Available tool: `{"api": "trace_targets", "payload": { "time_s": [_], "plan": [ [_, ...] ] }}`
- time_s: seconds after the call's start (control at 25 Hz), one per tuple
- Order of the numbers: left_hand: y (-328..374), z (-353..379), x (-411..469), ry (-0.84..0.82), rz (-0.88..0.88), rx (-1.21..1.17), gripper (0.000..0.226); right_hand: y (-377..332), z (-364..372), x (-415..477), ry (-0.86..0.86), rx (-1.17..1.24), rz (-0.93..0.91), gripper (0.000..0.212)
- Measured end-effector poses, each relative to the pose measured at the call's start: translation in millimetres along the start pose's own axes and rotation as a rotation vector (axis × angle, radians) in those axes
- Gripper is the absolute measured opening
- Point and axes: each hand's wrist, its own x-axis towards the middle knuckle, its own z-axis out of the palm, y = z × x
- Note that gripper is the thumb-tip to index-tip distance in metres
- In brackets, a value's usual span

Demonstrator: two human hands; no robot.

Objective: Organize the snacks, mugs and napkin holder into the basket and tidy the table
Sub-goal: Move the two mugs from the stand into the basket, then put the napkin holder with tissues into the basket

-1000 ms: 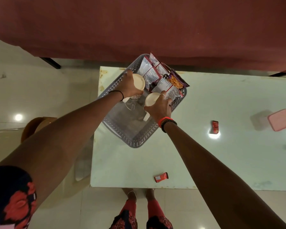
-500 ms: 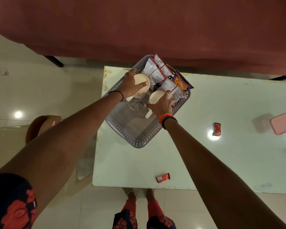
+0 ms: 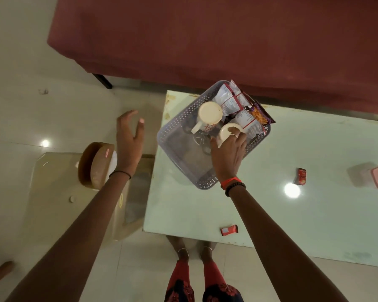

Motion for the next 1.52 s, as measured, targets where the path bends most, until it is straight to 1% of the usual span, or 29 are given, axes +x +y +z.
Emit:
{"api": "trace_targets", "payload": {
  "time_s": [0.04, 0.08, 0.12, 0.2, 0.28, 0.32, 0.4, 0.44, 0.52, 0.64, 0.76, 0.84, 0.96, 1.2, 1.28, 1.36, 1.44, 1.52],
  "plan": [
    [-11, -18, -12, 0.033, -0.023, 0.024, 0.040, -10, 6, -9, 0.011, 0.007, -0.091, 0.034],
    [-23, -35, -22, 0.057, -0.051, 0.064, 0.042, -21, 14, -17, -0.044, 0.037, -0.158, 0.023],
    [-35, -49, -32, 0.076, -0.094, 0.119, 0.047, -34, 22, -27, -0.137, 0.091, -0.211, 0.019],
    [-59, -71, -49, 0.085, -0.224, 0.261, 0.067, -58, 43, -44, -0.339, 0.141, -0.344, 0.020],
    [-78, -85, -63, 0.041, -0.340, 0.368, 0.087, -84, 64, -58, -0.541, 0.081, -0.459, 0.028],
    [-87, -90, -68, 0.016, -0.380, 0.398, 0.094, -98, 73, -64, -0.613, 0.048, -0.513, 0.039],
    [-103, -96, -75, -0.013, -0.438, 0.426, 0.101, -125, 91, -74, -0.719, -0.016, -0.638, 0.059],
    [-110, -97, -76, -0.020, -0.464, 0.424, 0.102, -138, 98, -77, -0.745, -0.072, -0.714, 0.065],
    [-120, -96, -77, -0.015, -0.503, 0.398, 0.099, -157, 112, -82, -0.752, -0.204, -0.864, 0.075],
    [-132, -94, -74, 0.039, -0.522, 0.340, 0.079, -179, 128, -89, -0.763, -0.282, -0.996, 0.081],
    [-142, -96, -69, 0.065, -0.511, 0.272, 0.057, -191, 137, -94, -0.773, -0.327, -1.078, 0.080],
    [-148, -100, -66, 0.050, -0.484, 0.233, 0.047, -196, 142, -97, -0.762, -0.356, -1.099, 0.073],
    [-153, -108, -63, 0.021, -0.427, 0.239, 0.044, -200, 143, -102, -0.724, -0.342, -1.080, 0.062],
    [-137, -124, -55, -0.046, -0.279, 0.318, 0.044, -193, 118, -96, -0.675, -0.213, -1.018, 0.061],
    [-123, -125, -47, -0.105, -0.216, 0.326, 0.043, -184, 104, -86, -0.663, -0.161, -0.984, 0.056],
    [-104, -122, -38, -0.179, -0.142, 0.300, 0.044, -170, 87, -72, -0.634, -0.121, -0.943, 0.047],
    [-85, -113, -28, -0.266, -0.042, 0.281, 0.045, -150, 69, -58, -0.560, -0.107, -0.896, 0.037],
    [-70, -101, -16, -0.361, 0.050, 0.276, 0.046, -129, 53, -47, -0.460, -0.144, -0.862, 0.031]
  ]
}}
